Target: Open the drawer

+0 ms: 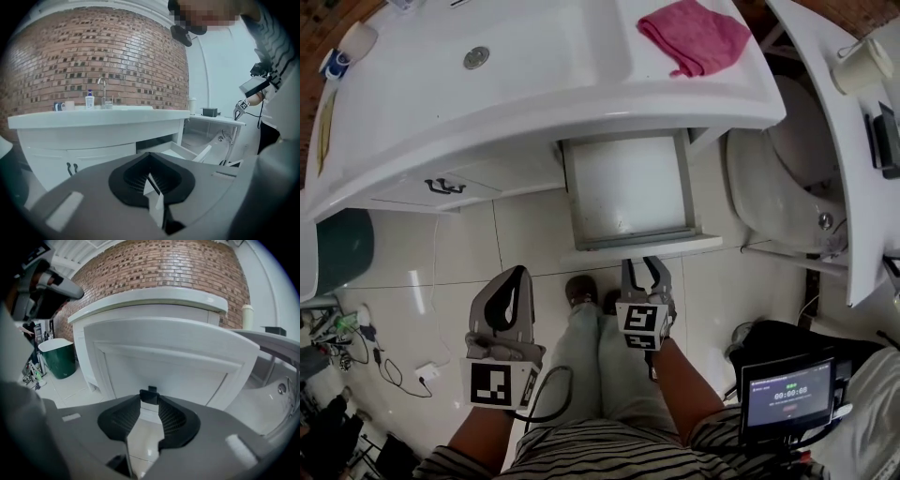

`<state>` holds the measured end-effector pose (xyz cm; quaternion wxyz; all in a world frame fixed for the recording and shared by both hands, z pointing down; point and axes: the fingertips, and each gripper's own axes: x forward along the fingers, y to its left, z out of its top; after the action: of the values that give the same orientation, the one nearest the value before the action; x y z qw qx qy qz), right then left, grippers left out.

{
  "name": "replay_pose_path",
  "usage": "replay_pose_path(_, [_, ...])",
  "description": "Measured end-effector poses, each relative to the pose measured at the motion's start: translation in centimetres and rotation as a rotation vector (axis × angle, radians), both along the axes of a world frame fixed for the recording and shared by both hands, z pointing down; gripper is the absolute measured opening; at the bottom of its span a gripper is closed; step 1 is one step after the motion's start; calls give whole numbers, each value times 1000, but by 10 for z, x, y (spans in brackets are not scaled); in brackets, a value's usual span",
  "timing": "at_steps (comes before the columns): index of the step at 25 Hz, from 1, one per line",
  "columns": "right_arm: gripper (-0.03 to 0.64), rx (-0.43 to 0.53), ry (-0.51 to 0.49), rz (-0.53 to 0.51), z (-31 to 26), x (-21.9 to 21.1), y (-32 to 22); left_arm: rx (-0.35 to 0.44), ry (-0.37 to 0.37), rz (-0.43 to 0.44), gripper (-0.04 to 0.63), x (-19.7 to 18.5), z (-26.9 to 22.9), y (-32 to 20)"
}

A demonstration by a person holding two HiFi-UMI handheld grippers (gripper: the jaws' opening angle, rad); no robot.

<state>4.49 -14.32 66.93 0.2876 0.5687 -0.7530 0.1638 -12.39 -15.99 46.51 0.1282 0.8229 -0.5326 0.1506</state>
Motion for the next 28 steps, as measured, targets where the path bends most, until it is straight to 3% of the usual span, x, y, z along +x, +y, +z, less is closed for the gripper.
replay_pose_path(2, [109,-51,52,4,4,10,12,-3,-8,-4,12,-1,-26,12])
replay_pose_path(3, [7,-90,85,21,7,19,24,-7,-12,-7,12,-2,-41,20])
replay_pose_path(5, [2,-186,118,43,9,38,59,-3,-16,-13,12,-4,-75,40])
replay_pose_path(7, [2,-206,113,21,-13,45,82,30,-23,-17,12,-7,-112,58])
replay_pose_path(12, [2,-6,53,-132,-145,27,113,101,-50,-31,12,-19,-193,105])
replay_pose_path(16, [2,174,-22,-184,-263,18,144,132,-44,-47,12,-30,-240,146])
replay_pose_path(22, [2,420,-56,-199,-388,-2,218,228,17,-36,12,-41,-278,236])
replay_pose_path(28, [2,518,-123,-124,-473,-25,311,268,41,-9,12,-53,-303,340])
